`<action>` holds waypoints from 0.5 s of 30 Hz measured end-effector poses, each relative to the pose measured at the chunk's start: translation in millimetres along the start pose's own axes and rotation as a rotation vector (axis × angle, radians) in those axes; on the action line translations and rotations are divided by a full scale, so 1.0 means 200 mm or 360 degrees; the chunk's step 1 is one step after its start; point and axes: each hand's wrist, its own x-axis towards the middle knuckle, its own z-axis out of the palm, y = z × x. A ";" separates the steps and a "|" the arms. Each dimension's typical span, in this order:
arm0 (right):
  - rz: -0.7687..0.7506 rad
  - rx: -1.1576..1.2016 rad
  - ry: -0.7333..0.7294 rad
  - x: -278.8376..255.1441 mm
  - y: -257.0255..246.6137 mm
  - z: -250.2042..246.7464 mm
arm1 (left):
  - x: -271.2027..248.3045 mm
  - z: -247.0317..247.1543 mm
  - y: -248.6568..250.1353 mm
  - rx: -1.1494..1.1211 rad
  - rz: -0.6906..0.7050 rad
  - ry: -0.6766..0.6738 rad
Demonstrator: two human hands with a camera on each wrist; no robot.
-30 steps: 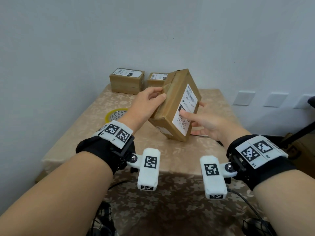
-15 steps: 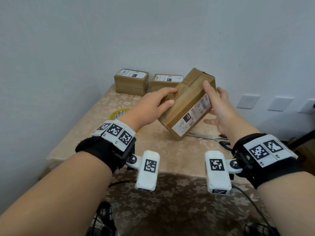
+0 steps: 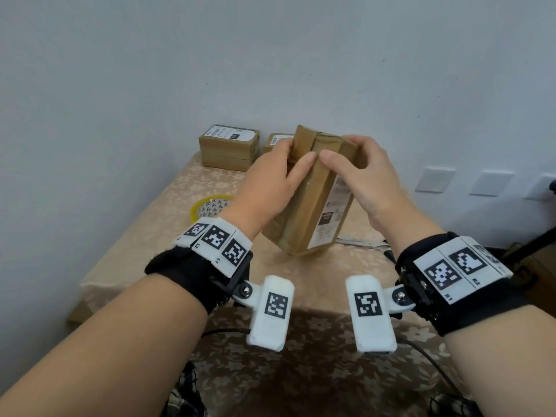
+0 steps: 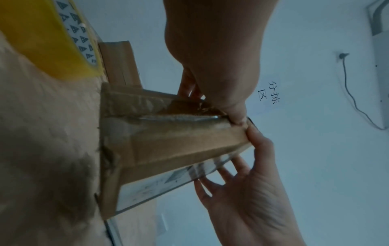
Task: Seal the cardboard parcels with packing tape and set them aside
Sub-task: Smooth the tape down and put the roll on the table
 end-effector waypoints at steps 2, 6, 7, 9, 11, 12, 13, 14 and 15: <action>-0.0013 0.0004 -0.0019 0.00 0.02 0.00 | 0.01 0.00 -0.01 0.0026 -0.0042 0.0093; 0.0220 -0.0091 -0.0212 0.00 0.06 0.00 | 0.03 0.00 -0.05 -0.0097 -0.0261 0.0262; 0.0288 -0.0171 -0.0262 0.00 0.07 0.01 | 0.03 0.00 -0.06 -0.0125 -0.0324 0.0275; 0.0433 -0.0334 -0.0287 -0.02 0.07 0.02 | 0.03 0.01 -0.10 -0.0252 -0.0463 0.0331; 0.0479 -0.0499 -0.0298 -0.04 0.06 0.02 | 0.03 0.01 -0.15 -0.0467 -0.0618 0.0423; 0.0495 -0.0522 -0.0311 -0.04 0.05 0.03 | 0.03 0.01 -0.17 -0.0597 -0.0697 0.0449; 0.0531 -0.0490 -0.0312 -0.05 0.05 0.03 | 0.03 0.01 -0.19 -0.0716 -0.0783 0.0446; 0.0576 -0.0424 -0.0297 -0.05 0.04 0.04 | 0.03 0.00 -0.19 -0.0818 -0.0870 0.0416; 0.0610 -0.0334 -0.0260 -0.05 0.04 0.04 | 0.02 -0.01 -0.19 -0.0911 -0.0936 0.0364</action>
